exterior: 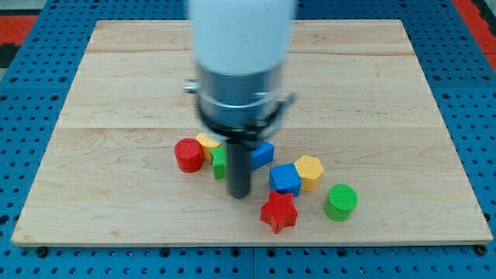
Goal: Push the red star bottom right to the yellow hexagon
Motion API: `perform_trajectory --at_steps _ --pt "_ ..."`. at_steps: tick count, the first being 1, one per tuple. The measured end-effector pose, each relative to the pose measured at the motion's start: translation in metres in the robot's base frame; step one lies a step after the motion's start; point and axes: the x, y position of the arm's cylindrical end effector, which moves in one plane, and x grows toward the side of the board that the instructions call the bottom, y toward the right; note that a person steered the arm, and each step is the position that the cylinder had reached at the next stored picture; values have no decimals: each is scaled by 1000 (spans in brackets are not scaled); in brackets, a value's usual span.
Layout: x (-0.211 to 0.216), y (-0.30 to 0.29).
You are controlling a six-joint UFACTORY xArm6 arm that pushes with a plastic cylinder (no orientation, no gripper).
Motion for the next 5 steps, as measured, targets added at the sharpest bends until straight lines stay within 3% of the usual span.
perform_trajectory --at_steps 1,2,5 --pt "25 -14" --pt "48 12" --pt "35 139"
